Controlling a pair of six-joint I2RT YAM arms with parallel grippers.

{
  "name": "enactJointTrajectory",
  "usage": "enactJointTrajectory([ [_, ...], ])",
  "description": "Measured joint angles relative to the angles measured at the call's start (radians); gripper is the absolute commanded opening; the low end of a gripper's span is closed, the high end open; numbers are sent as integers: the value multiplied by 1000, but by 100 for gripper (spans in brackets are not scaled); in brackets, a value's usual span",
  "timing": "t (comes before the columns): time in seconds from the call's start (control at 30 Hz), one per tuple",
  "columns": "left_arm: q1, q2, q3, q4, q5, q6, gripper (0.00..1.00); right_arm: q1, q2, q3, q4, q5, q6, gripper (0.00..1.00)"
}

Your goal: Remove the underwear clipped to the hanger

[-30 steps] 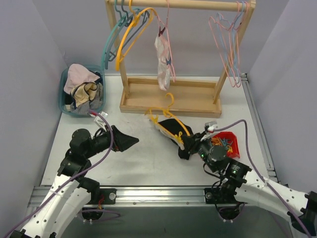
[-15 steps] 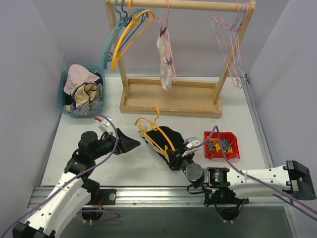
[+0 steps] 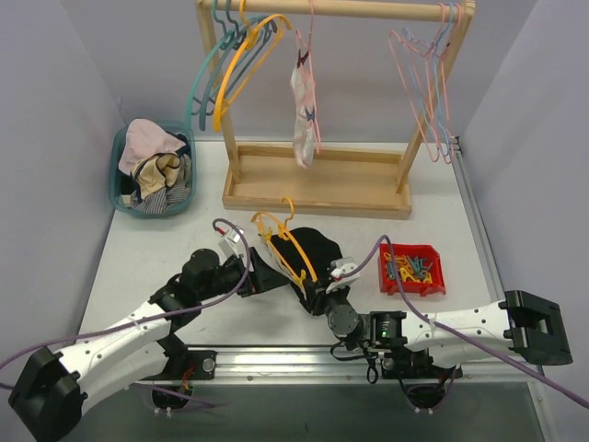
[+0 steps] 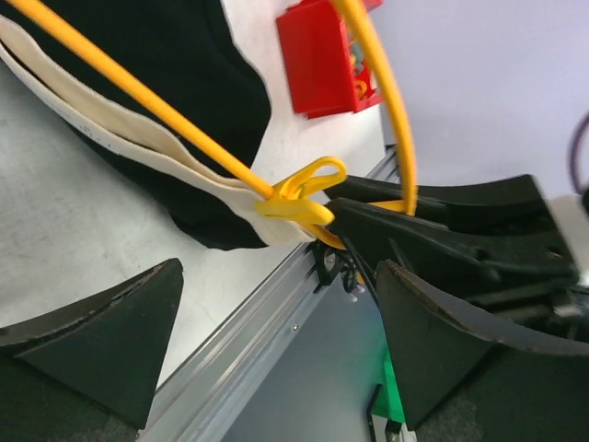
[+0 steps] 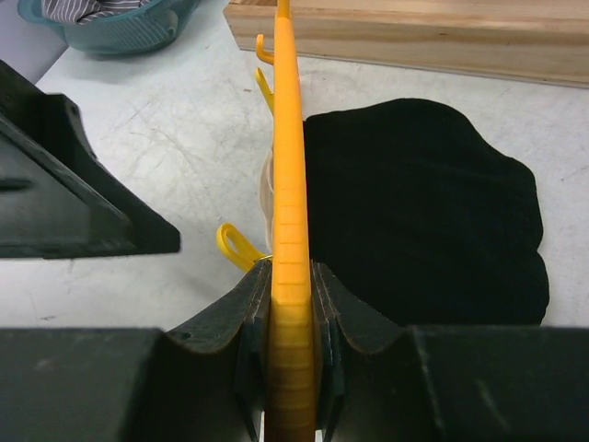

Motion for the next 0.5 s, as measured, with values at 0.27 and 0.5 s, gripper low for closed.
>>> enactJointTrajectory([
  [0.27, -133, 167, 86, 8, -150, -4, 91, 0, 5, 6, 6, -1, -10, 0],
  [0.5, -139, 96, 148, -68, -275, 5, 90, 5, 17, 13, 5, -3, -16, 0],
])
